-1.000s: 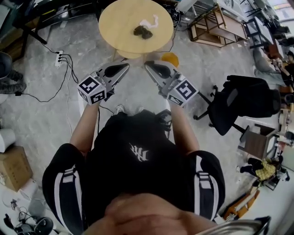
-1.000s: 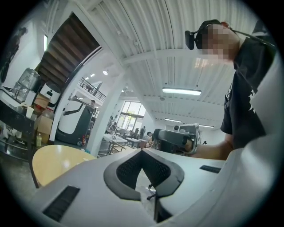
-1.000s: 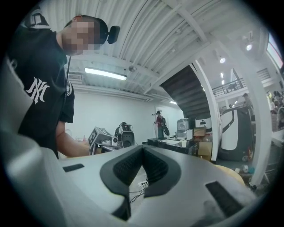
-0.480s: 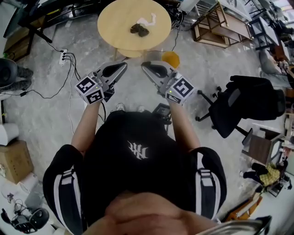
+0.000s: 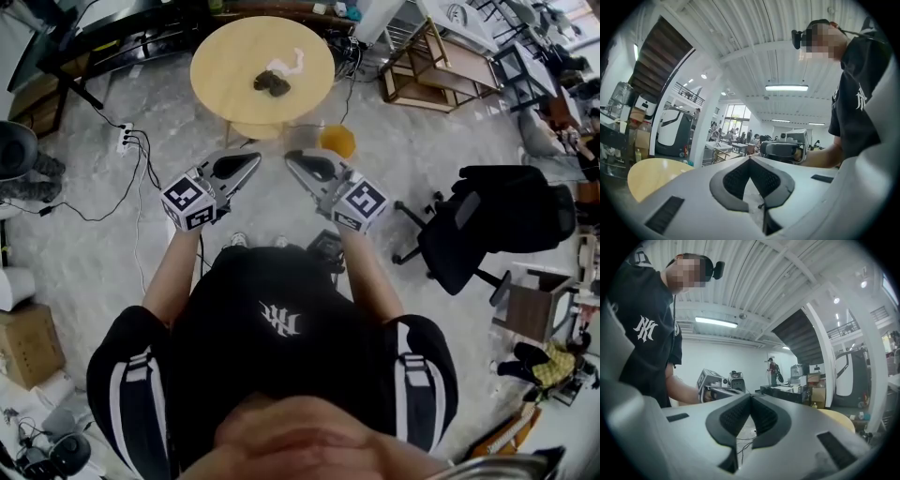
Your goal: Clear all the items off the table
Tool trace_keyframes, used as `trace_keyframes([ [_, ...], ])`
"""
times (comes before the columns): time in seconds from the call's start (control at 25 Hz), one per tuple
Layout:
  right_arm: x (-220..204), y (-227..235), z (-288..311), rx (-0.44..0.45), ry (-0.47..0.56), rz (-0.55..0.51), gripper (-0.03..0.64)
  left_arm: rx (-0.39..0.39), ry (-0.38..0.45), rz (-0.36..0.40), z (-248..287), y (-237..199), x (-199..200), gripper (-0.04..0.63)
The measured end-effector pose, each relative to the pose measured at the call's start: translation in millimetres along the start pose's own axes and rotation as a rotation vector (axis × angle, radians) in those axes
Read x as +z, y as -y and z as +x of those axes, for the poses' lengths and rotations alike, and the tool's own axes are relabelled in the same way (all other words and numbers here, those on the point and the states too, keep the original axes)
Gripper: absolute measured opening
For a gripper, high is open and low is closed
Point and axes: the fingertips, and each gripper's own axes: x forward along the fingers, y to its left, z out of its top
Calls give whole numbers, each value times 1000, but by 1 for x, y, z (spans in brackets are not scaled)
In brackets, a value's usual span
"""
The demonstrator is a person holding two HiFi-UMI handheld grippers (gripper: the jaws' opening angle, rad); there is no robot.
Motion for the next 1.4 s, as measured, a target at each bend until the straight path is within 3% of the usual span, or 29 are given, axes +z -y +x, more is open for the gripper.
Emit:
trace_keyframes([
  [0.12, 0, 5, -10, -14, 2, 1, 3, 5, -4, 35, 7, 1, 2, 12],
  [0.6, -4, 26, -44, 13, 45, 8, 3, 46, -11, 60, 40, 6, 0, 14],
  [0.88, -14, 47, -44, 26, 39, 9, 3, 92, -9, 15, 41, -13, -7, 12],
  [1.04, -27, 70, -30, 17, 10, 9, 3, 110, -21, -4, 45, -40, -18, 12],
  [1.2, -36, 108, 11, 15, -19, 0, 5, 116, -21, 2, 51, -96, -21, 12],
  [1.4, -60, 158, 56, 0, -100, 63, 5, 86, -72, -38, 70, -161, -41, 12],
])
